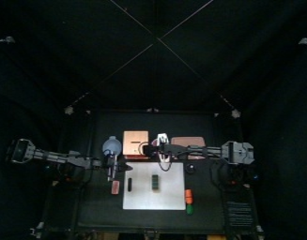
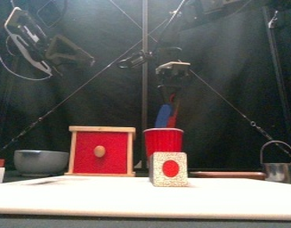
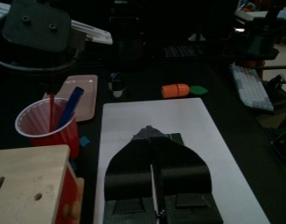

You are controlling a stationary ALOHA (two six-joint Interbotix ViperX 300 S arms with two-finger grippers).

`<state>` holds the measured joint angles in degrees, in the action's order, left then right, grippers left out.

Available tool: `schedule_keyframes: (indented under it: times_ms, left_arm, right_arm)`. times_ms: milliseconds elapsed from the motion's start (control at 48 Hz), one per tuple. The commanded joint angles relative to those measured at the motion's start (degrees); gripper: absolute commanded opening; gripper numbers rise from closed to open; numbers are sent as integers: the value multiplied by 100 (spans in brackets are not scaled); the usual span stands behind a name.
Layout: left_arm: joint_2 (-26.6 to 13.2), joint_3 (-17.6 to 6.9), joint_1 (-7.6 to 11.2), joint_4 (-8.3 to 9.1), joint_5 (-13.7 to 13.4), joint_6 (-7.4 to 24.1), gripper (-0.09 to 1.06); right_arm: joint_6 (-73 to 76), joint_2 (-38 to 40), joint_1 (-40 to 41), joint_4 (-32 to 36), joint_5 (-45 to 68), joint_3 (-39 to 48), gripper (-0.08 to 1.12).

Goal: Cut the sushi into 4 pieces with the knife
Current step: Grasp knife edge with left hand

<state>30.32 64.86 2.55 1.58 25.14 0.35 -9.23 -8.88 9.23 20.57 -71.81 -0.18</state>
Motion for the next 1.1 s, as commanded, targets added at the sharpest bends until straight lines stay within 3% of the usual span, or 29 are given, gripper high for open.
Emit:
schedule_keyframes:
  times_ms: [21, 250, 354, 500, 667, 771, 1104]
  left_arm:
    - [0, -79, -18, 0, 53, 0, 4]
    - [44, -79, -35, 0, 79, -18, 27]
    - [79, -79, -44, 0, 229, -9, 37]
    - [149, 0, -53, 0, 703, 9, 44]
    - [255, 141, -53, 9, 1521, 9, 44]
    - [290, 176, -62, 0, 1881, 26, 45]
    - [272, 149, -70, 18, 1828, 26, 46]
  right_arm:
    - [-9, 501, 0, -35, -114, -360, 16]
    - [97, 1160, -255, -44, -132, -624, 15]
    - [167, 1556, -492, -53, -26, -554, 15]
    - [352, 2004, -853, -62, 431, -308, 15]
    - [905, 2522, -1020, 62, 1116, 246, 15]
    - [1116, 2795, -1107, 149, 1600, 703, 15]
    - [2048, 3621, -1354, 114, 4438, 2558, 14]
